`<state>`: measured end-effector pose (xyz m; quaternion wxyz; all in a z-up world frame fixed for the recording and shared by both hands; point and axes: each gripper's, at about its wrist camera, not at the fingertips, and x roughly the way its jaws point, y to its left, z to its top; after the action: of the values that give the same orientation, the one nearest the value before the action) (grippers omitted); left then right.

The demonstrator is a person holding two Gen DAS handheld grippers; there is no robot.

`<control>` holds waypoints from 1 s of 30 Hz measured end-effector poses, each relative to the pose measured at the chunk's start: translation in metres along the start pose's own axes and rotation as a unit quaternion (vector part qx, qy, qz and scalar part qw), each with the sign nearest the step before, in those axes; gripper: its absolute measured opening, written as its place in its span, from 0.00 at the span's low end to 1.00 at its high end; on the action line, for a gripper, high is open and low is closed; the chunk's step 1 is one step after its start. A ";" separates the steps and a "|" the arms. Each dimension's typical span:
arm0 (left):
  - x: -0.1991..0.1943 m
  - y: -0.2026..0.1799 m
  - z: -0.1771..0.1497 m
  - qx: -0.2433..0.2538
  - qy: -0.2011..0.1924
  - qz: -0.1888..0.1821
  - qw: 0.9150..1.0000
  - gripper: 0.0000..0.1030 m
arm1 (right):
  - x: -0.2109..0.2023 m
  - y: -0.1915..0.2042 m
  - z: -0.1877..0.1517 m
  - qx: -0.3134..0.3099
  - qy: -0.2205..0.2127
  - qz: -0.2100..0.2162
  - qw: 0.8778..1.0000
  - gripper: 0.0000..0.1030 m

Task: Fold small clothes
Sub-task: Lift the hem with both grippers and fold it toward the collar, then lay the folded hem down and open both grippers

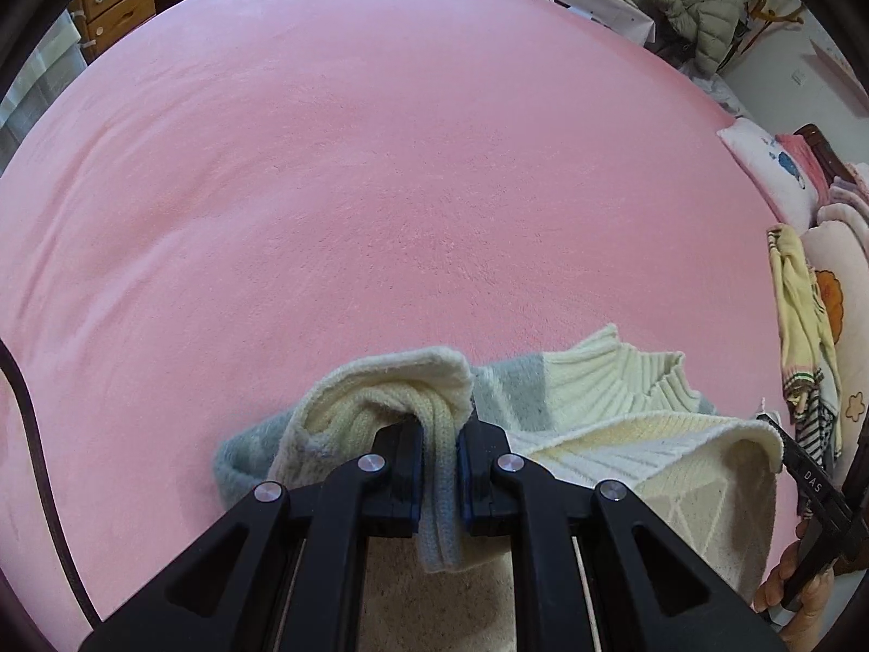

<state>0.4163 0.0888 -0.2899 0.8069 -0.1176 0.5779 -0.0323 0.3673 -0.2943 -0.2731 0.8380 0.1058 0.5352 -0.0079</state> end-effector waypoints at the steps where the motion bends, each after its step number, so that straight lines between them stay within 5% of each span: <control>1: 0.003 -0.001 0.000 -0.001 0.006 0.002 1.000 0.08 | 0.004 -0.001 0.000 0.002 0.003 -0.001 1.000 0.07; 5: 0.020 -0.001 0.004 -0.015 0.040 0.007 0.999 0.12 | 0.018 0.001 0.002 0.007 0.026 -0.007 1.000 0.08; 11: 0.019 -0.012 0.005 0.017 0.042 0.025 0.999 0.14 | 0.018 0.016 0.004 -0.040 0.036 -0.035 0.998 0.10; 19: 0.004 0.002 0.021 -0.048 0.048 -0.022 0.997 0.18 | 0.001 -0.005 0.019 0.035 0.041 0.031 0.998 0.17; 22: -0.004 0.014 0.020 -0.086 0.041 -0.059 0.994 0.32 | -0.005 -0.019 0.021 0.078 0.047 0.073 0.993 0.24; 24: -0.019 0.019 0.018 -0.102 0.013 -0.055 0.993 0.65 | -0.009 -0.027 0.020 0.099 0.049 0.091 0.990 0.28; 25: -0.032 0.023 0.017 -0.107 -0.019 -0.041 0.993 0.71 | -0.013 -0.030 0.018 0.108 0.048 0.095 0.988 0.29; 30: -0.061 0.023 0.018 -0.081 -0.062 0.011 0.995 0.73 | -0.036 -0.042 0.014 0.106 0.017 0.060 0.992 0.36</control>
<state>0.4116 0.1256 -0.2336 0.8292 -0.1776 0.5291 0.0305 0.3587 -0.3416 -0.2418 0.8118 0.2263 0.5382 -0.0129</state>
